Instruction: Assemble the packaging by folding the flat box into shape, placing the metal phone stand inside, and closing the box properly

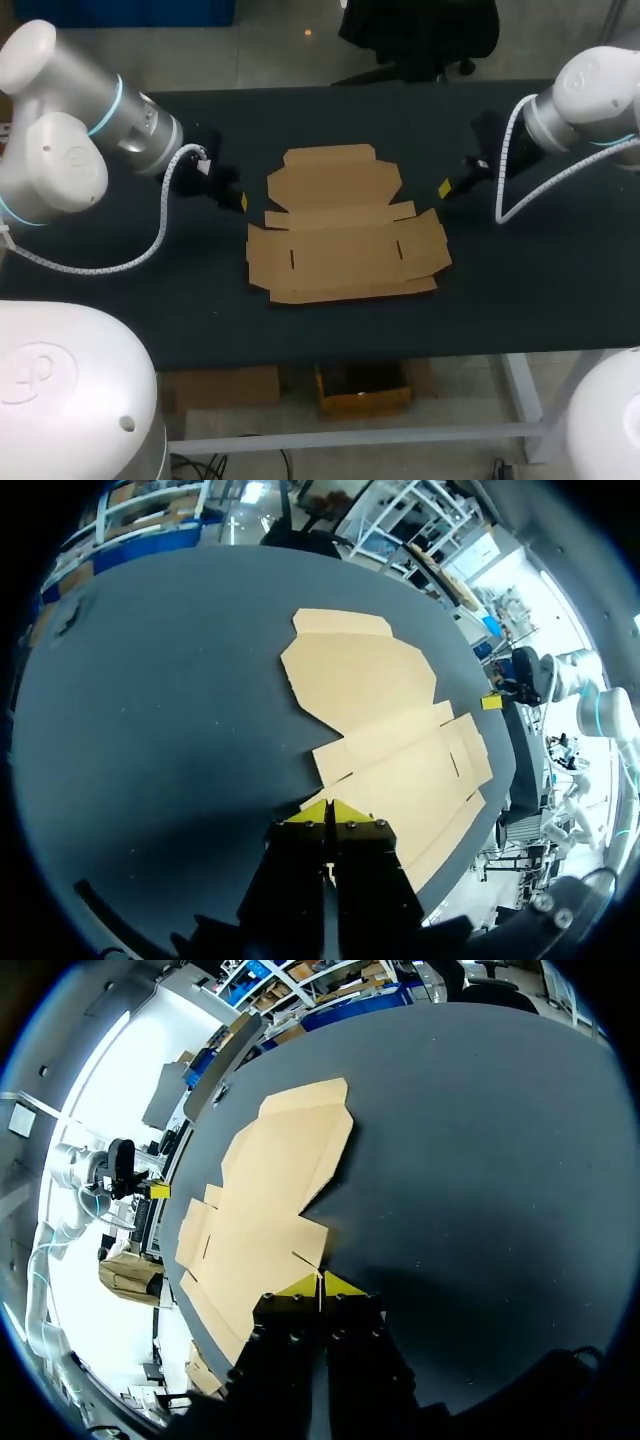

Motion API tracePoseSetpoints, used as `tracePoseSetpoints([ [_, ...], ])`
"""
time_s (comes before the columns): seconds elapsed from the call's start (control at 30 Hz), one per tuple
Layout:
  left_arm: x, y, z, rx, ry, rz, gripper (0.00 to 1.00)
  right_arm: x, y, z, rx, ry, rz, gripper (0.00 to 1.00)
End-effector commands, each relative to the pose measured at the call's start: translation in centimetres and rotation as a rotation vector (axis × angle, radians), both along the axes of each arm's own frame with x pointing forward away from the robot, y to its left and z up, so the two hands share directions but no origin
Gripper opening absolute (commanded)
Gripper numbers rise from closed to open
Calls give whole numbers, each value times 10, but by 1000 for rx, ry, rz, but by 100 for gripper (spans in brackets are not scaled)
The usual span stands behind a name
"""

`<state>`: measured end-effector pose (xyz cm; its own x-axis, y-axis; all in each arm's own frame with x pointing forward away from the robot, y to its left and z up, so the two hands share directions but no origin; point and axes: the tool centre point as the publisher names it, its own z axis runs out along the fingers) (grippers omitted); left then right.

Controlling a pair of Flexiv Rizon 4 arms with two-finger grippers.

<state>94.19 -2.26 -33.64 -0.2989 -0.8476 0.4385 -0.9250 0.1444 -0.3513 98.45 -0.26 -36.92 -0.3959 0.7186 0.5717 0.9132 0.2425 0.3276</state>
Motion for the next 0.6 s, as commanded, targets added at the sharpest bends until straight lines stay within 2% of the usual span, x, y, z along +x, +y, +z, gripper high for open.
tracePoseSetpoints([
  [0.03,1,-2,-3,2,-6,-1,0,1,-3,-4,9,1,6,0],
  [0.6,11,-8,-23,-8,4,-39,0,6,4,-14,-7,9,27,0],
])
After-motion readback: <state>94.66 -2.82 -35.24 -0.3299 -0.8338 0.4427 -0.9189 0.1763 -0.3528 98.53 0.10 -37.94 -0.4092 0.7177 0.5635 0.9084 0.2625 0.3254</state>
